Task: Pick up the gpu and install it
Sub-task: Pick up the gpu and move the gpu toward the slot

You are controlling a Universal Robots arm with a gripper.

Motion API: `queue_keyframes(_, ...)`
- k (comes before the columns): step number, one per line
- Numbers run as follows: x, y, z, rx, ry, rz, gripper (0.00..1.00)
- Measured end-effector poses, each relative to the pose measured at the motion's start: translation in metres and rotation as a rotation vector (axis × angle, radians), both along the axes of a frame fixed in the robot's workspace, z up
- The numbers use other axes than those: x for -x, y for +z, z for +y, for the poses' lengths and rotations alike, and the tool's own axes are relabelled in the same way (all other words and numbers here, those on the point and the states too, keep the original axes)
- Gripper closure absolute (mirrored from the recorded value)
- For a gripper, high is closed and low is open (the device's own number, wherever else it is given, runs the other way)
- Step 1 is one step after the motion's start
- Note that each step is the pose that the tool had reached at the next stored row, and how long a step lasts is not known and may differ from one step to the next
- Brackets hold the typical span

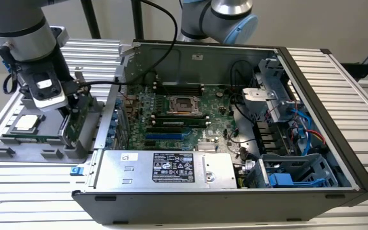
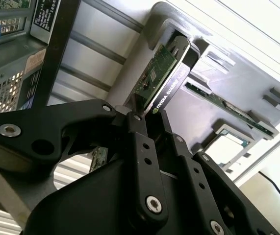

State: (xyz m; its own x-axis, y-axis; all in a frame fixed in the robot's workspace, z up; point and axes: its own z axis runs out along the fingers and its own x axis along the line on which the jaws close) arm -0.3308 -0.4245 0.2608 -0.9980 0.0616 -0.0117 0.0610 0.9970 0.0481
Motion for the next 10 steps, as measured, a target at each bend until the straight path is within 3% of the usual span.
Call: queue_keyframes(10, 0.0, 0.0082, 0.0, 0.0, 0.0, 0.0, 1.0)
